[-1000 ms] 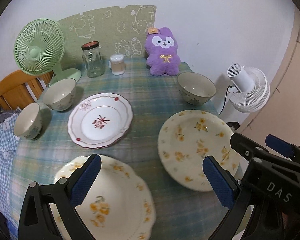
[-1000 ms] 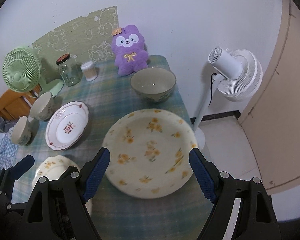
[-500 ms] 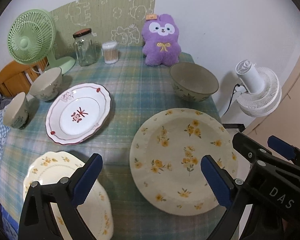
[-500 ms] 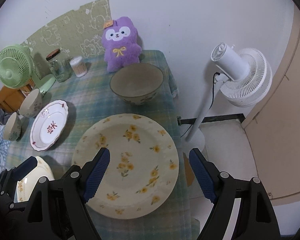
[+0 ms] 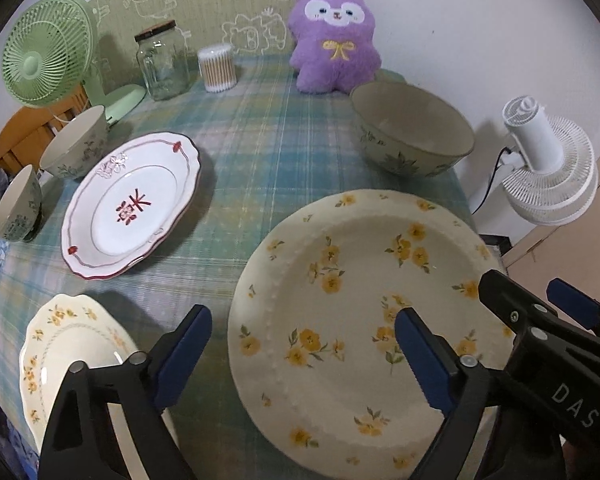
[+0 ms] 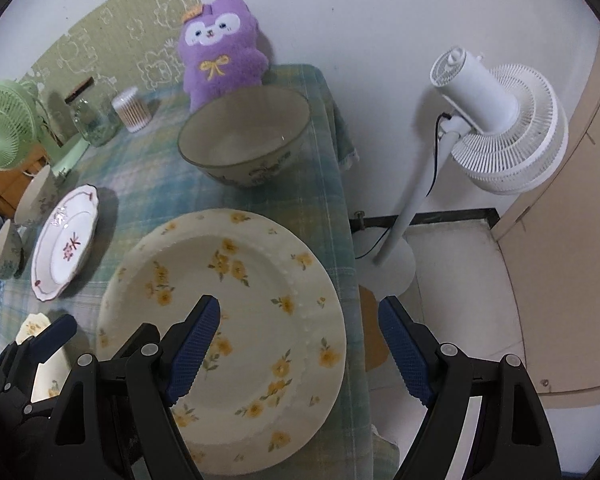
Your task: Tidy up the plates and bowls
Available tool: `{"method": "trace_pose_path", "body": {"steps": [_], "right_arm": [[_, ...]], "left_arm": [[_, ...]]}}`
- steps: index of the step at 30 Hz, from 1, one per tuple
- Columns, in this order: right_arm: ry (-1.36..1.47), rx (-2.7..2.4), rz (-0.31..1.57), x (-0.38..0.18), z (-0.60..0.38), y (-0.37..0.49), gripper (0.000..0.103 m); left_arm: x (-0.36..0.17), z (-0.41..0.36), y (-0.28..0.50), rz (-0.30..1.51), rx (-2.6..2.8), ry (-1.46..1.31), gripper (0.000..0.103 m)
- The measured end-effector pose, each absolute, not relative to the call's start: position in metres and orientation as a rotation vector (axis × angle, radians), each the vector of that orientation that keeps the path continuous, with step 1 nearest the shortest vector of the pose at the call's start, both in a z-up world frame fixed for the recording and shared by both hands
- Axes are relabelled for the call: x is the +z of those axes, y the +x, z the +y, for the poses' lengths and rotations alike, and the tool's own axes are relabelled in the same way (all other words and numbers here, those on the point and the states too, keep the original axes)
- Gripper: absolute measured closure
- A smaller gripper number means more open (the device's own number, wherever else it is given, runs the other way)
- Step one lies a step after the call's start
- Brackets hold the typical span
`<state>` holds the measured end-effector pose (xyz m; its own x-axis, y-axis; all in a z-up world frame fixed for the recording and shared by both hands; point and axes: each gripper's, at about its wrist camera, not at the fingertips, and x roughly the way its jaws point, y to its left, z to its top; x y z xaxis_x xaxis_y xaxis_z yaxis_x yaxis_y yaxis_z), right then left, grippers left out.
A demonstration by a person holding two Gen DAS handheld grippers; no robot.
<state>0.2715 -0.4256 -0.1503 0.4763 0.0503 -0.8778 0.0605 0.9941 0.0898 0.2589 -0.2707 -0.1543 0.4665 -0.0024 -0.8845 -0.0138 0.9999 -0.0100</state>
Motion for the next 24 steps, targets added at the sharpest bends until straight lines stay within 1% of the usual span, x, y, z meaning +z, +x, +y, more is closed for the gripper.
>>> {"method": "trace_pose_path", "body": {"steps": [5,12,13,17,19,20,24], "right_arm": [[0.103,0.008,1.107,-0.167,-0.426,0.283,0.019],[0.088,0.025,1.137,-0.184,-0.423,0.297,0.019],[0.083,0.027,1.142,-0.186,-0.422,0.299,0.02],[0.078,0.042,1.16,-0.193,-0.419,0.306,0.029],[0.083,0.047,1.164,-0.196,-0.418,0.309,0.031],[0.081,0.051,1.165,-0.196,-0.417,0.31,0.034],[0.065,0.031,1.172,-0.198,-0.414,0.313,0.035]], "left_arm": [[-0.168,-0.27,0.268,1.104,0.042,-0.009,0.019],[-0.184,-0.266,0.276,1.15,0.082,-0.024,0.032],[-0.185,-0.266,0.276,1.151,0.085,-0.026,0.032],[-0.189,-0.265,0.279,1.159,0.093,-0.021,0.033],[-0.19,-0.264,0.28,1.156,0.093,-0.026,0.033],[-0.19,-0.264,0.28,1.154,0.093,-0.027,0.033],[-0.191,-0.265,0.277,1.147,0.093,-0.022,0.033]]}}
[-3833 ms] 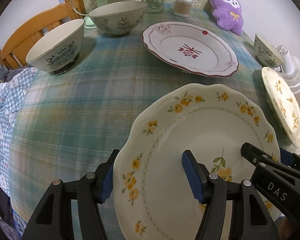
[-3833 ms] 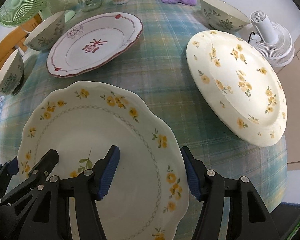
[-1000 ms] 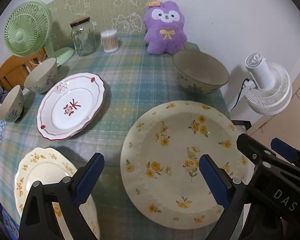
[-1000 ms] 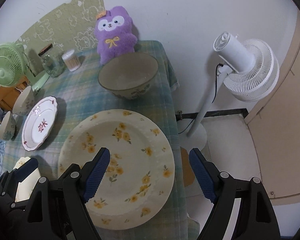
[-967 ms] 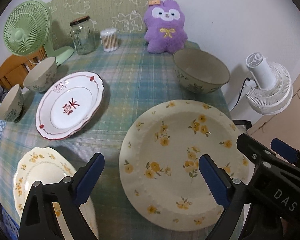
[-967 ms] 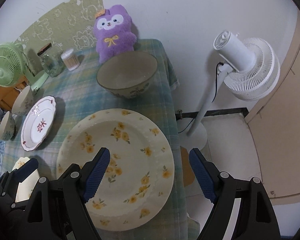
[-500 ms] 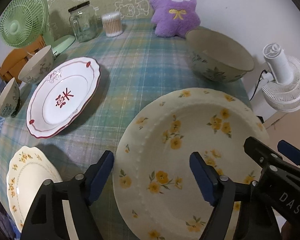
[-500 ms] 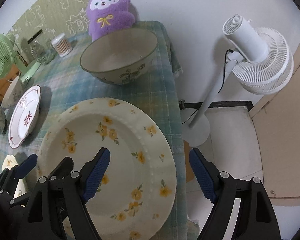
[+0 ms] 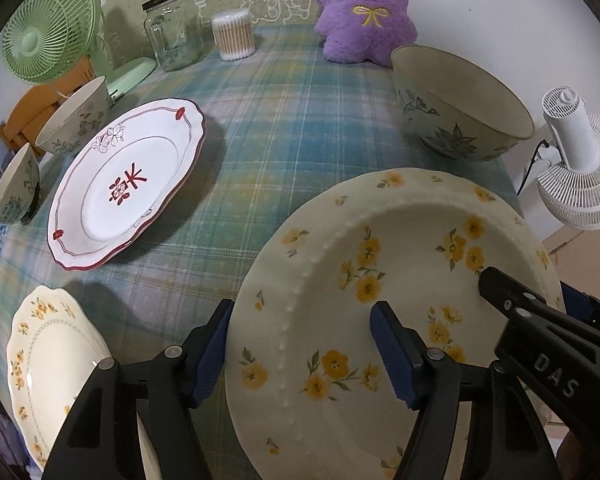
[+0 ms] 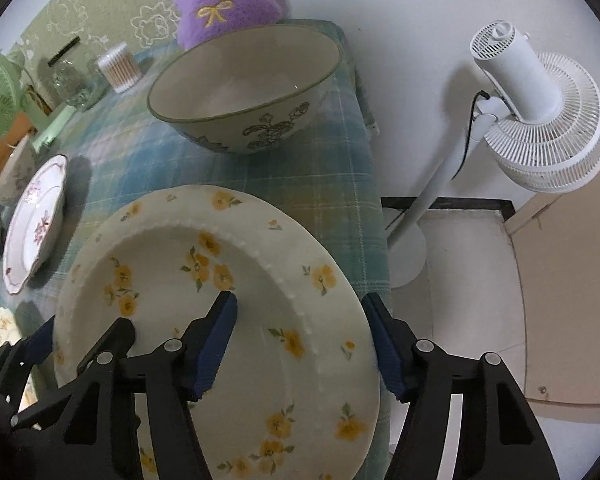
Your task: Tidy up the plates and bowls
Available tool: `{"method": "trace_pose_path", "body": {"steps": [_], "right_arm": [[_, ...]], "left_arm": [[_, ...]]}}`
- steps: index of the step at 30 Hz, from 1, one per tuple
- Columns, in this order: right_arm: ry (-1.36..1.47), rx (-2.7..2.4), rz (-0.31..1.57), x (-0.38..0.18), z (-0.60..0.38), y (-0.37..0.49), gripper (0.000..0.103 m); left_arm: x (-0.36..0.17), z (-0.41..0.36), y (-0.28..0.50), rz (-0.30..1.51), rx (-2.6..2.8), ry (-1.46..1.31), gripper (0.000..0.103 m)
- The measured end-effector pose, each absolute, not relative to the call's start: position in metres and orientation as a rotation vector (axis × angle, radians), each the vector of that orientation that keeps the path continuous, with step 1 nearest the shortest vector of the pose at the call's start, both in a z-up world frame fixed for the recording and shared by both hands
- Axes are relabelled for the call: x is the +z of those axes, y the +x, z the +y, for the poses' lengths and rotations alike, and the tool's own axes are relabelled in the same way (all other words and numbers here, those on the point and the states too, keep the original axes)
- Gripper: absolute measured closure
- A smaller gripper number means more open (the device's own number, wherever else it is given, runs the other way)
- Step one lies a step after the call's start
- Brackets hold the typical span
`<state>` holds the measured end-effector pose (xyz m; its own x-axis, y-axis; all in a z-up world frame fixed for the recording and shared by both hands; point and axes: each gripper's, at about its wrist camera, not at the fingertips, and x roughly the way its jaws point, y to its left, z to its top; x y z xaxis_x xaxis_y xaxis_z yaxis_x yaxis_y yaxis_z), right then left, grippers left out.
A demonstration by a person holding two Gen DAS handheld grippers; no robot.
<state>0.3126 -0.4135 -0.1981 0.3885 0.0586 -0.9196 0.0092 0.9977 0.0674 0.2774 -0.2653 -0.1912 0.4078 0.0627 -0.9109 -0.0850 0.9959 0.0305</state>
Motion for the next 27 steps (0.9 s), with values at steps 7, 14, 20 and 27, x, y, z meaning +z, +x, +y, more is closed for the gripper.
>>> {"method": "trace_pose_path", "body": {"steps": [7,14,20,27], "right_arm": [[0.078,0.011,1.176,-0.194,-0.414,0.308,0.035],[0.1,-0.01,1.19,-0.185,-0.417,0.299,0.035],[0.094,-0.008,1.163,-0.165,-0.412,0.285,0.035],[0.085,0.003,1.138,-0.14,-0.396,0.264,0.035]], "left_arm": [[-0.189,-0.262,0.278,1.15,0.082,-0.032,0.035],[-0.178,-0.262,0.268,1.157,0.078,-0.051,0.037],[-0.162,-0.256,0.257,1.142,0.073,-0.061,0.037],[-0.138,-0.242,0.241,1.12,0.073,-0.064,0.036]]}}
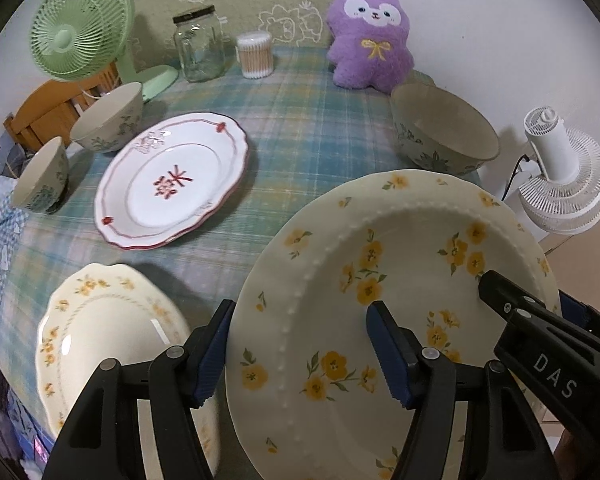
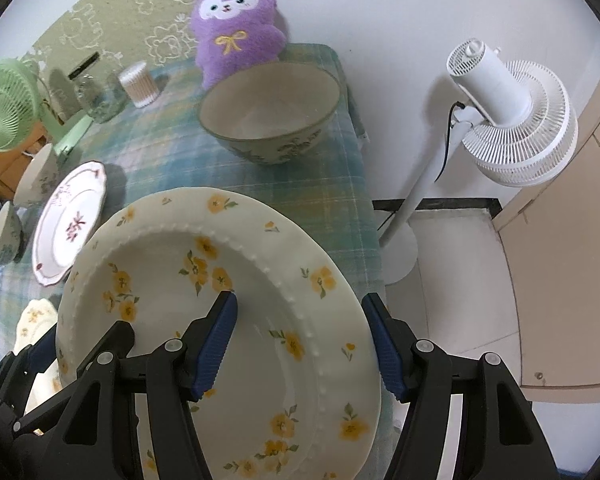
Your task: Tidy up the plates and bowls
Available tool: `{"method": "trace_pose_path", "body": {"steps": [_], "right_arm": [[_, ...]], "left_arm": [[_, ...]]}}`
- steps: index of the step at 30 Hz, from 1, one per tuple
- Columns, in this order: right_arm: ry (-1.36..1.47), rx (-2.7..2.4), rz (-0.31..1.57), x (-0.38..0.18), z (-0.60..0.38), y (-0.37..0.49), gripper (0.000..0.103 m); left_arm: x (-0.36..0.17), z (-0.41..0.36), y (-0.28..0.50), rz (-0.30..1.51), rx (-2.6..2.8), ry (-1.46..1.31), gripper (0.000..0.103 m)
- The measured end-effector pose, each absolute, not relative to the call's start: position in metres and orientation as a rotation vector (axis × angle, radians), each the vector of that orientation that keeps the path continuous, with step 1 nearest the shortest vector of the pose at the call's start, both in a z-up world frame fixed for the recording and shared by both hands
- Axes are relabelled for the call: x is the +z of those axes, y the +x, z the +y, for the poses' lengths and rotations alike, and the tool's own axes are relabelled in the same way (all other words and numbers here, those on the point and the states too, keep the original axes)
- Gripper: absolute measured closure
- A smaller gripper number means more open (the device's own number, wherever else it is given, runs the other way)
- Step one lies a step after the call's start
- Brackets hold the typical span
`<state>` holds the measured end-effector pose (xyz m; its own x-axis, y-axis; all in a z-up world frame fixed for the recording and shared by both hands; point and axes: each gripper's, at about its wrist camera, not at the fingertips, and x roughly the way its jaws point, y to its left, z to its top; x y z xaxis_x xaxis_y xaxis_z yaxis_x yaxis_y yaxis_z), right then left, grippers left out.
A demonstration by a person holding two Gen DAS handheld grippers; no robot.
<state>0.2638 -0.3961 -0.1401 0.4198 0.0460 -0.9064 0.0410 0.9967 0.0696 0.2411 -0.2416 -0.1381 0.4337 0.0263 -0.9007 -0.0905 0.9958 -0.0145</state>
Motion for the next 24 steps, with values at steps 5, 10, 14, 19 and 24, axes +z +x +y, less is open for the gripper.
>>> {"method": "trace_pose_path", "body": {"steps": [5,10,14,19,24], "right_arm": [[0.07,0.003,1.115,-0.125,-0.38,0.247,0.036],[0.081,-0.009,1.102,-0.112,-0.362,0.231,0.036],[0.08,-0.024,1.088,-0.102,-0.344,0.22,0.036],[0.08,-0.041,1.076,-0.092,-0.317,0.208,0.036],[0.083,-0.05,1.077,-0.092,-0.289,0.198,0.036]], "left_arm": [[-0.126,-0.227,0.227,1.112,0.071,-0.076,0.036],[-0.115,-0.207,0.212,1.095,0.049,-0.067,0.036],[-0.108,-0.191,0.204,1.084,0.025,-0.064,0.036],[-0.1,-0.164,0.197,1.071,-0.002,-0.057,0.036],[-0.098,-0.138,0.19,1.07,-0.016,-0.049,0.036]]}}
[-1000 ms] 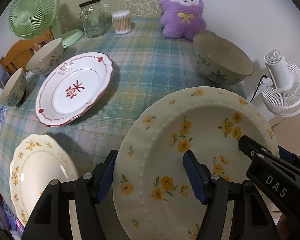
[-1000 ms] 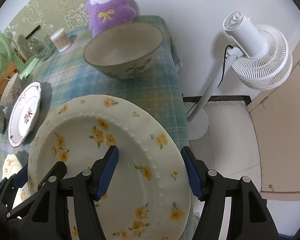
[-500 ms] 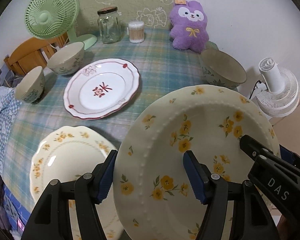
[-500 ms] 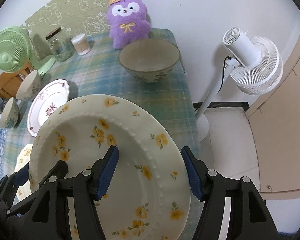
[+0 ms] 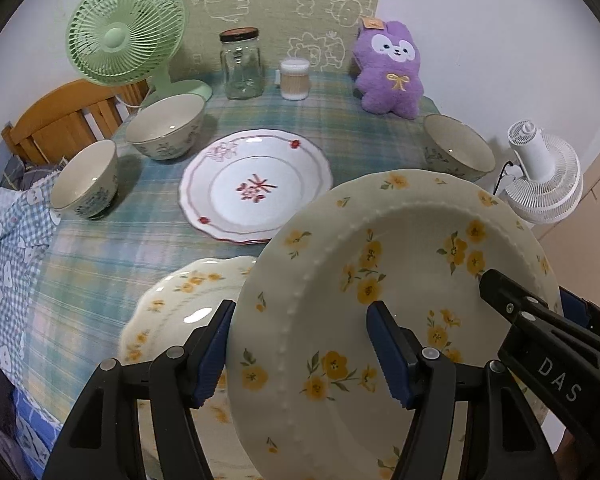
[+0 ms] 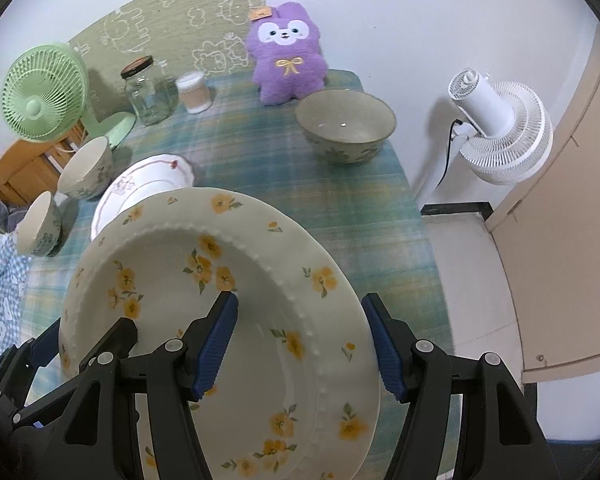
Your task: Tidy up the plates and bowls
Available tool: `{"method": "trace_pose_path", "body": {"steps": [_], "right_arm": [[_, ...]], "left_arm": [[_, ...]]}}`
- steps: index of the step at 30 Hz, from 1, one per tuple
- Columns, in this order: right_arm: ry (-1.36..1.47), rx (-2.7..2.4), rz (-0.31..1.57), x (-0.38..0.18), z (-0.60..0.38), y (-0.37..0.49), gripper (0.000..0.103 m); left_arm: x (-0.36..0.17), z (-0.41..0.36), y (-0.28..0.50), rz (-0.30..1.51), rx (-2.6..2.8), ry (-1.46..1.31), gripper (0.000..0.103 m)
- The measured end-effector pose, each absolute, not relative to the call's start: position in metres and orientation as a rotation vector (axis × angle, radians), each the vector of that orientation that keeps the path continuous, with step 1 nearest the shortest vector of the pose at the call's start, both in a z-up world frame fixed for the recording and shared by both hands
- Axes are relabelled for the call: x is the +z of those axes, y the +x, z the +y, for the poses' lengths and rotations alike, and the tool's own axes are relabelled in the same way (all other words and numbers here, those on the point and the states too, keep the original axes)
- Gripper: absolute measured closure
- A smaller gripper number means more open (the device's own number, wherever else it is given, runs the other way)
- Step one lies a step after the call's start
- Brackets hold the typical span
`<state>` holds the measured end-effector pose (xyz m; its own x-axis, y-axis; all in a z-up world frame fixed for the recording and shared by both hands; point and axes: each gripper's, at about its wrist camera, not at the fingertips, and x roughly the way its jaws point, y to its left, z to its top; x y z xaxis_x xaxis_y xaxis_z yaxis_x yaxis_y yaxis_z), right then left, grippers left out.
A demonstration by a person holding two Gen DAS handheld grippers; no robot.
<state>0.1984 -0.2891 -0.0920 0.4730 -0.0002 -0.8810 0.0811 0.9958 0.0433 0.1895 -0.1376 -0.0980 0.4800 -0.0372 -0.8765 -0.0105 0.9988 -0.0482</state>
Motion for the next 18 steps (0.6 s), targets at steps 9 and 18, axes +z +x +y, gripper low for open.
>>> {"method": "trace_pose_path", "body": {"steps": [9,18], "right_arm": [[0.086,-0.056,1.103,-0.108,-0.237,0.189,0.036],[0.076,-0.078,1.172,-0.137,-0.202,0.181,0.036]], "left_arm": [[-0.11,-0.087,0.181,1.102,-0.022,-0.049,0.036],[-0.141,-0.052,0.176,1.175,-0.035,-0.057,0.036]]}}
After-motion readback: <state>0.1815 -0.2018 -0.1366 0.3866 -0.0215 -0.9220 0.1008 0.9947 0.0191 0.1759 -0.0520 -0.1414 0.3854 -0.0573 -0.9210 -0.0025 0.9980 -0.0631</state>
